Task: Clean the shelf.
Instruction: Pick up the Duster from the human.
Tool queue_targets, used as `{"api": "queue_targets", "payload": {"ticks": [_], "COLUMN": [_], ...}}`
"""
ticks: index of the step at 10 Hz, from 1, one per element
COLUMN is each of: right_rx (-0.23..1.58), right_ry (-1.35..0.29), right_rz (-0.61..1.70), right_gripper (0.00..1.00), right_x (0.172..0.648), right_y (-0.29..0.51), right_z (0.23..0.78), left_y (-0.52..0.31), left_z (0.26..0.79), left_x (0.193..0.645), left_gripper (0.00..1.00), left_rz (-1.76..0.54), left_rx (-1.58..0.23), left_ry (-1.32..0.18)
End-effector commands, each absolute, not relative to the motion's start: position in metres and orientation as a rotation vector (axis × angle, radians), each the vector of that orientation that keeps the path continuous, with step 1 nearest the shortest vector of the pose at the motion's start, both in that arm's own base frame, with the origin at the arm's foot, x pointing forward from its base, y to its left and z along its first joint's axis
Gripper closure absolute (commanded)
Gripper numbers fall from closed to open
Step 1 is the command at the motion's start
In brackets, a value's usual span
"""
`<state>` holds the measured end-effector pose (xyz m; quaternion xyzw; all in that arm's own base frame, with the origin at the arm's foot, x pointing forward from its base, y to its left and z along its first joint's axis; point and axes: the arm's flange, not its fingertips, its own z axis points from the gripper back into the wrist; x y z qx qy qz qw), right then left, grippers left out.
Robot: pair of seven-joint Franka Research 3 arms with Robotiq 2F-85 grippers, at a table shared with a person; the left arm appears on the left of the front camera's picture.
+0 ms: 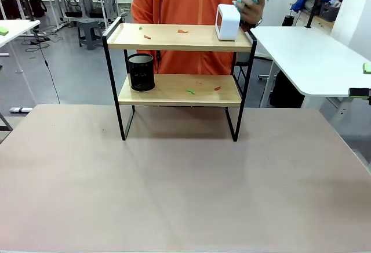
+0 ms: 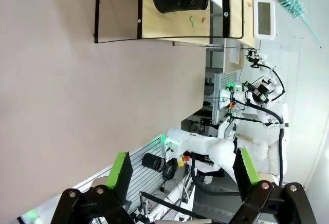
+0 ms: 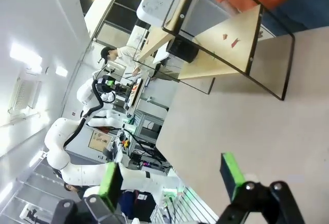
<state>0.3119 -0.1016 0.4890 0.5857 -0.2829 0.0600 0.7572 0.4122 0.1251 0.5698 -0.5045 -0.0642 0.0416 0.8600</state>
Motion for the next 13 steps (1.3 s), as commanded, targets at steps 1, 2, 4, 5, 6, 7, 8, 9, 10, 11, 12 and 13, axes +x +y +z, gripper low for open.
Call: {"api": "queue_targets", "payload": {"ticks": [1, 2, 4, 5, 6, 7, 8, 9, 10, 11, 12, 13], "right_rx": [1.288, 1.288, 1.288, 1.288, 1.288, 1.274, 1.413, 1.518, 1.585, 1.625, 1.687, 1.68], "right_ry": [-0.644, -0.644, -0.644, -0.644, -0.644, -0.612, -0.588, -0.508, -0.363, -0.301, -0.218, -0.098], "right_rz": [0.134, 0.134, 0.134, 0.134, 0.134, 0.116, 0.171, 0.111, 0.048, 0.026, 0.002, -0.017], "right_gripper": [0.0, 0.0, 0.0, 0.0, 0.0, 0.0, 0.0, 0.0, 0.0, 0.0, 0.0, 0.0], "right_x": [0.313, 0.313, 0.313, 0.313, 0.313, 0.312, 0.318, 0.328, 0.345, 0.362, 0.383, 0.403], "right_y": [-0.102, -0.102, -0.102, -0.102, -0.102, -0.105, -0.118, -0.137, -0.155, -0.167, -0.176, -0.179], "right_z": [0.486, 0.486, 0.486, 0.486, 0.486, 0.486, 0.493, 0.504, 0.519, 0.532, 0.541, 0.546], "left_y": [0.13, 0.13, 0.13, 0.13, 0.13, 0.13, 0.13, 0.13, 0.13, 0.13, 0.13, 0.13], "left_z": [0.568, 0.568, 0.568, 0.568, 0.568, 0.568, 0.568, 0.568, 0.568, 0.568, 0.568, 0.568], "left_x": [0.414, 0.414, 0.414, 0.414, 0.414, 0.414, 0.414, 0.414, 0.414, 0.414, 0.414, 0.414], "left_gripper": [0.0, 0.0, 0.0, 0.0, 0.0, 0.0, 0.0, 0.0, 0.0, 0.0, 0.0, 0.0], "left_rz": [0.085, 0.085, 0.085, 0.085, 0.085, 0.085, 0.085, 0.085, 0.085, 0.085, 0.085, 0.085], "left_rx": [-1.056, -1.056, -1.056, -1.056, -1.056, -1.056, -1.056, -1.056, -1.056, -1.056, -1.056, -1.056], "left_ry": [-0.129, -0.129, -0.129, -0.129, -0.129, -0.129, -0.129, -0.129, -0.129, -0.129, -0.129, -0.129]}}
